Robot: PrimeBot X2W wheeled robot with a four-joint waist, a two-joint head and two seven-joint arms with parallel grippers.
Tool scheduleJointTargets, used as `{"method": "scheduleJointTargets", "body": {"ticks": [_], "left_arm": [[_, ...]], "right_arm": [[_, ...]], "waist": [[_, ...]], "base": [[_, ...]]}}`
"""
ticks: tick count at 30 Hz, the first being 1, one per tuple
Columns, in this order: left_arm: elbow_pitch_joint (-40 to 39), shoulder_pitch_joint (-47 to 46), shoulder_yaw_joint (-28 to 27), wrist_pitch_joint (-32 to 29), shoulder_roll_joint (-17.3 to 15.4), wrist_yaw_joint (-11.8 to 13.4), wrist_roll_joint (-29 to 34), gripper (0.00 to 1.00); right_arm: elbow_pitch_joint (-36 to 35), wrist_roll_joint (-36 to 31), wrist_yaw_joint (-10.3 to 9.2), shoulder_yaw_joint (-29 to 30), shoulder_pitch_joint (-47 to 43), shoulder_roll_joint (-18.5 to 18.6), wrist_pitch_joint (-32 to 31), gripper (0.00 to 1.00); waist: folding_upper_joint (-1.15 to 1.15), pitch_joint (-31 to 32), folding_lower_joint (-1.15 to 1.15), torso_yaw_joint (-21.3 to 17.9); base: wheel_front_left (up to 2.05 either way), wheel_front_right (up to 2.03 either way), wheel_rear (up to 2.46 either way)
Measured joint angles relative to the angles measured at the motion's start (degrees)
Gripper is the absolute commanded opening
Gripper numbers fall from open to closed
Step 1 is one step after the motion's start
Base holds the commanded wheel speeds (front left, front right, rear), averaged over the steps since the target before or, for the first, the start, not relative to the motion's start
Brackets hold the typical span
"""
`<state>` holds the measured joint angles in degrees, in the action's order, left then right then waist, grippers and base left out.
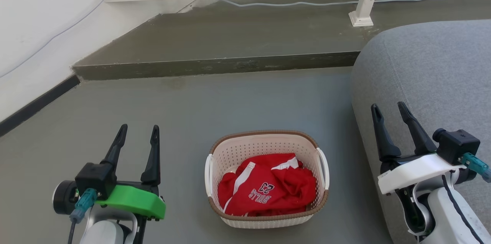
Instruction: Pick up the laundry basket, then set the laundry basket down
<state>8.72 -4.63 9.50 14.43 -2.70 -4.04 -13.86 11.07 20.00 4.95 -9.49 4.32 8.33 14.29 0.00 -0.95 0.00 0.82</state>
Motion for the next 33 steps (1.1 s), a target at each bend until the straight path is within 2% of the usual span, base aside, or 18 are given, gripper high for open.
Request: {"method": "scheduleJointTargets", "body": {"ticks": [13,17,33], "left_arm": [[0.01,0.0,-0.2,0.0,0.03,-0.01,-0.04,1.0],[0.01,0.0,-0.14,0.0,0.04,-0.03,-1.74,1.0],[-0.27,-3.65,1.74,0.0,0.12,0.0,-3.61,1.0]], "right_arm": [[0.26,-0.52,0.1,1.26,0.0,-1.02,0.02,1.0],[0.27,-0.86,0.52,1.71,0.04,-1.08,0.04,1.0],[0.35,-2.01,0.53,4.17,3.11,-1.02,0.05,1.0]], "waist": [[0.0,-0.93,0.0,0.03],[0.0,-2.04,0.0,-0.14],[0.0,-10.38,0.0,-1.12]], "base": [[0.0,0.0,0.0],[0.0,0.0,0.0],[0.0,0.0,0.0]]}}
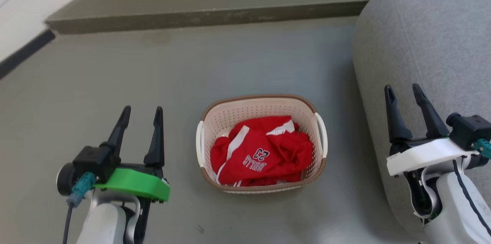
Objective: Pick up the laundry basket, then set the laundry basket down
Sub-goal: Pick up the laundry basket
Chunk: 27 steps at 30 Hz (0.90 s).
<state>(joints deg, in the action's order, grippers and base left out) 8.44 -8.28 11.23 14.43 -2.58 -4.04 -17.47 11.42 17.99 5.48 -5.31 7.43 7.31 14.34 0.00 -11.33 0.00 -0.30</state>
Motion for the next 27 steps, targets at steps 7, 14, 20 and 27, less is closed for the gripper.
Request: {"method": "scheduleJointTargets", "body": {"ticks": [7,14,20,27], "left_arm": [[0.04,-3.71,0.08,0.0,0.04,0.03,0.03,1.0],[1.89,-7.24,0.08,0.0,0.13,0.03,0.16,1.0],[4.15,-10.76,0.4,0.01,0.22,0.03,0.05,1.0],[6.8,-15.33,1.13,0.01,0.33,0.03,-0.07,1.0]], "right_arm": [[0.22,0.0,0.07,0.83,2.36,-0.03,0.0,1.0],[1.3,0.01,0.31,1.62,5.99,-0.21,0.01,1.0],[3.86,0.03,0.51,1.9,8.77,-0.22,0.09,1.0],[8.39,0.03,0.57,1.41,12.05,-0.32,0.09,1.0]], "waist": [[0.0,-4.51,0.0,-0.35],[0.0,-10.0,0.0,-0.73],[0.0,-14.59,0.0,-0.9],[0.0,-19.81,-0.01,-0.97]], "base": [[0.0,0.0,0.0],[0.0,0.0,0.0],[0.0,0.0,0.0],[0.0,0.0,0.0]]}}
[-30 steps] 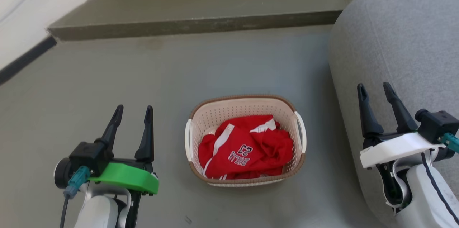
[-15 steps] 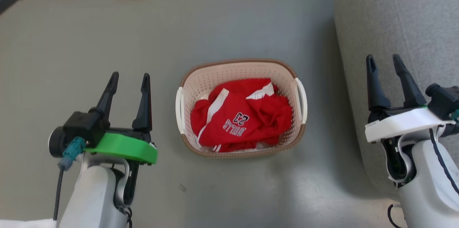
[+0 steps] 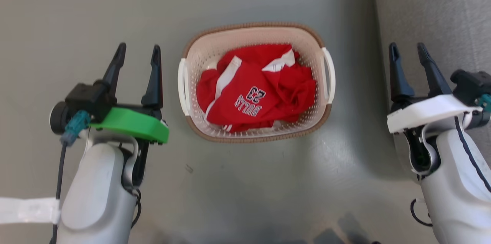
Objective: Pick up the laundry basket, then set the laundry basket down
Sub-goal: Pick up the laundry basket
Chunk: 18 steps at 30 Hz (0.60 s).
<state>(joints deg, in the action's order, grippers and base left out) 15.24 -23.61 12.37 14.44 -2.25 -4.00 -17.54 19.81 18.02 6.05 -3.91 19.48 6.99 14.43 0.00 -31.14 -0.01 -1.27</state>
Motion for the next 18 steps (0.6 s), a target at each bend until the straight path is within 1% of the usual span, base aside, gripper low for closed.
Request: {"method": "scheduleJointTargets", "body": {"ticks": [4,8,9,14,18], "left_arm": [[1.85,-2.59,0.6,0.01,0.1,-0.01,-0.53,1.0],[4.81,-4.63,1.47,0.05,0.16,-0.03,-1.63,1.0],[6.02,-5.58,1.99,0.05,0.22,-0.03,-2.27,1.0],[9.32,-8.87,2.63,0.07,0.42,-0.11,-2.55,1.0],[13.04,-10.98,3.44,0.07,0.52,-0.54,-4.05,1.0]], "right_arm": [[2.93,0.18,0.47,-0.44,2.54,-0.21,0.0,1.0],[6.42,0.27,0.48,-1.15,4.7,-0.45,0.01,1.0],[8.1,0.27,0.49,-1.65,6.12,-0.45,0.01,1.0],[11.95,0.27,0.51,-2.68,10.46,-0.49,0.0,1.0],[15.15,0.36,0.53,-3.57,13.73,-0.56,-0.02,1.0]], "waist": [[0.0,-2.84,0.0,0.02],[0.0,-5.56,0.0,0.11],[0.0,-6.84,0.0,0.2],[0.0,-9.98,0.0,0.45],[0.0,-12.32,0.0,0.63]], "base": [[0.0,0.0,0.0],[0.0,0.0,0.0],[0.0,0.0,0.0],[0.0,0.0,0.0],[0.0,0.0,0.0]]}}
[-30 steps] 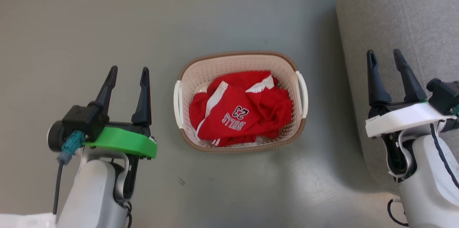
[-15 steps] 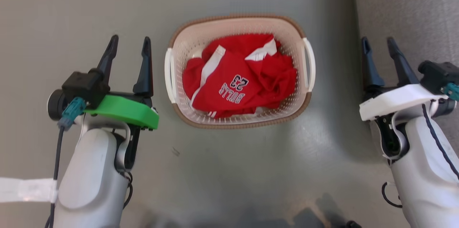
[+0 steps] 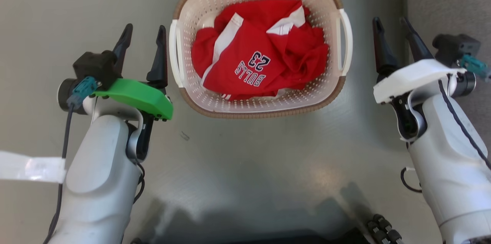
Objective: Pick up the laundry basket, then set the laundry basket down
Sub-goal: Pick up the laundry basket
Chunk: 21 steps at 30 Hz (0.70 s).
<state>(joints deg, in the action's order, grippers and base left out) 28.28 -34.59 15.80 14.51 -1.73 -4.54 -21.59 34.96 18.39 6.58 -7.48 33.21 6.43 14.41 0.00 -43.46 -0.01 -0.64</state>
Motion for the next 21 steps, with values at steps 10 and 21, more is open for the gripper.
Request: {"method": "scheduleJointTargets", "body": {"ticks": [10,21], "left_arm": [[8.48,-5.58,3.07,-0.02,0.33,-0.56,-4.0,1.0],[14.04,-11.0,6.89,-0.85,0.44,-1.08,-9.23,1.0]], "right_arm": [[8.42,0.36,0.47,-1.79,6.14,-0.68,-1.46,1.0],[14.84,1.77,0.48,-3.05,11.54,-1.15,-1.89,1.0]], "waist": [[0.0,-4.71,0.0,0.5],[0.0,-8.78,0.0,0.81]], "base": [[0.0,0.0,0.0],[0.0,0.0,0.0]]}}
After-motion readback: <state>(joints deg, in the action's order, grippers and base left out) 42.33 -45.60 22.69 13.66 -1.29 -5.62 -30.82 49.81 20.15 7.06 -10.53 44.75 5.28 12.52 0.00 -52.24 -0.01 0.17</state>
